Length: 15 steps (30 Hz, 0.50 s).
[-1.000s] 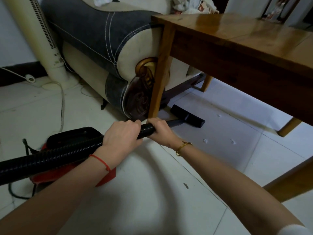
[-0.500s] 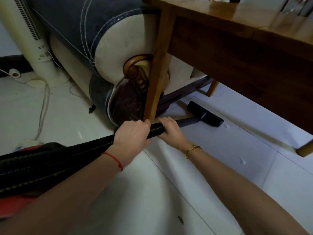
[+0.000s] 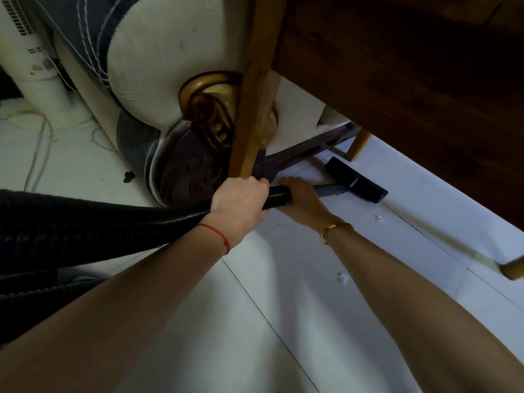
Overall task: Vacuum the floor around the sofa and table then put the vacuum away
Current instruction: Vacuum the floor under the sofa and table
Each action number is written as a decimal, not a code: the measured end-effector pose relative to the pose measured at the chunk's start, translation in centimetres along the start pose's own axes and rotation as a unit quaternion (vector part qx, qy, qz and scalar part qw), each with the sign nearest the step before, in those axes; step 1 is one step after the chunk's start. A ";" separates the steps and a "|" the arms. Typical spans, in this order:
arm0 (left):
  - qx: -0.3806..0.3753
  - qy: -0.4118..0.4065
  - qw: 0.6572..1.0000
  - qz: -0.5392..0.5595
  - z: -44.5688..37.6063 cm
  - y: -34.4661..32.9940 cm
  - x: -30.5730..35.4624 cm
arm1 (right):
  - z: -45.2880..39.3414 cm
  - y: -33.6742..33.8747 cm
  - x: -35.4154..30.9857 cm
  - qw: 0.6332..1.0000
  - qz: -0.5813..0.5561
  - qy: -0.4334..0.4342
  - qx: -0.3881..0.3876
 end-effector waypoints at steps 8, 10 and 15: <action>-0.005 0.015 1.000 0.024 2.2 0.2 -2.8 | 1.5 -0.6 -3.8 0.999 -0.039 0.031 0.020; 0.005 0.011 1.000 0.017 3.7 0.6 -3.6 | 2.2 -1.0 -5.5 0.999 -0.025 0.043 0.016; 0.006 0.001 1.000 0.002 8.7 2.5 -4.8 | 4.8 -2.3 -9.6 0.998 0.000 0.058 0.015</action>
Point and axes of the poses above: each hand's wrist, its own z-axis away from the middle knuckle, its own y-axis out of the back of the hand, x = y × z, the point moved 5 cm from there along -z, towards the middle knuckle, and after that the axes turned 9 degrees about -y, right-handed, at the moved point
